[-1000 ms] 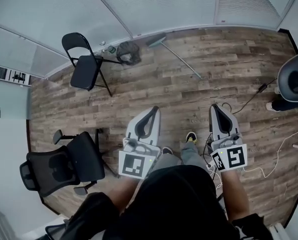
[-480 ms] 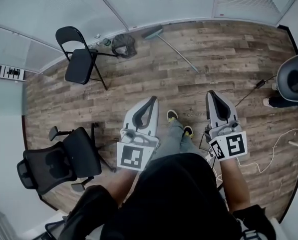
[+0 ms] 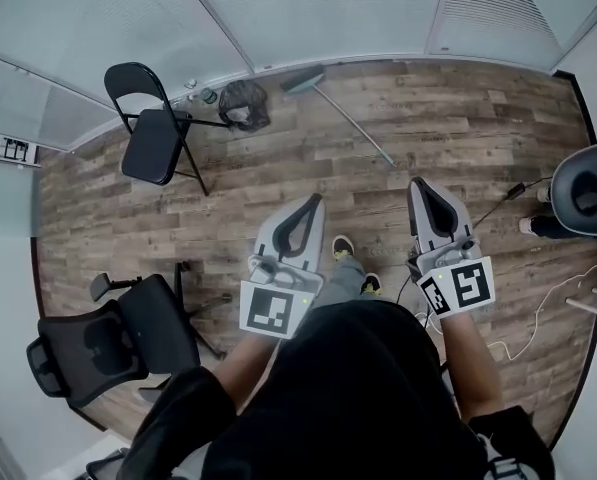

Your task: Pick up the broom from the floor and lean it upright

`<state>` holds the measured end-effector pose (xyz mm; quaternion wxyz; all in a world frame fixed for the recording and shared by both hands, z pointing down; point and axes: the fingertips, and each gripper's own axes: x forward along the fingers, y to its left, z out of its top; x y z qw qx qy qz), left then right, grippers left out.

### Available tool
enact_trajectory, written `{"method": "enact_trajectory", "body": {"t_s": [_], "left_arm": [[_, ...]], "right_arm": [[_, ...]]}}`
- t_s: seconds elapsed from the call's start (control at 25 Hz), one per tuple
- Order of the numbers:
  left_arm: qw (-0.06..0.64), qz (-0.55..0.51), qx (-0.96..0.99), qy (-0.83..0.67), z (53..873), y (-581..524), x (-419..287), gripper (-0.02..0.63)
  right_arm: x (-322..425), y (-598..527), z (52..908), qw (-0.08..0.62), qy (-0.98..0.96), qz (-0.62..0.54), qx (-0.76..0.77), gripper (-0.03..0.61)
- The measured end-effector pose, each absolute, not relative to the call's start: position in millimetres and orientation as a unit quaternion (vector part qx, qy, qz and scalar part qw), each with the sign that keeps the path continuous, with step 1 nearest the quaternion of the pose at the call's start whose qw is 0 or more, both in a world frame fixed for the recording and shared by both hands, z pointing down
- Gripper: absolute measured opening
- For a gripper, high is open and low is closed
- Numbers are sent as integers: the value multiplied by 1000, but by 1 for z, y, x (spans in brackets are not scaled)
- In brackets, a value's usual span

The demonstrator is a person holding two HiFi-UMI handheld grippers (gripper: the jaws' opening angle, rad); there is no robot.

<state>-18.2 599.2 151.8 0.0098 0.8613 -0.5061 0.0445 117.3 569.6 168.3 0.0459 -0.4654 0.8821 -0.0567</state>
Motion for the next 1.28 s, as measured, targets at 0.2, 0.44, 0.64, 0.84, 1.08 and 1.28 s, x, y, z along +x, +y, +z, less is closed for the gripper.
{"method": "enact_trajectory", "body": {"t_s": [0.2, 0.44, 0.64, 0.84, 1.08, 1.28], "left_arm": [[20, 29, 859, -511, 149, 557, -40, 20], [28, 16, 864, -502, 153, 520, -57, 20], [31, 7, 867, -497, 151, 506, -59, 20], [39, 2, 864, -502, 152, 489, -62, 20], [41, 8, 862, -506, 154, 458, -54, 20], [35, 11, 859, -510, 147, 419, -41, 20]], "right_arm": [[94, 529, 164, 31, 887, -49, -459, 15], [80, 493, 169, 39, 877, -75, -474, 15], [74, 482, 167, 31, 878, -66, -473, 15], [71, 467, 169, 23, 880, -66, -469, 15], [79, 439, 177, 27, 881, -82, -466, 15], [92, 399, 176, 30, 882, -77, -463, 15]]}}
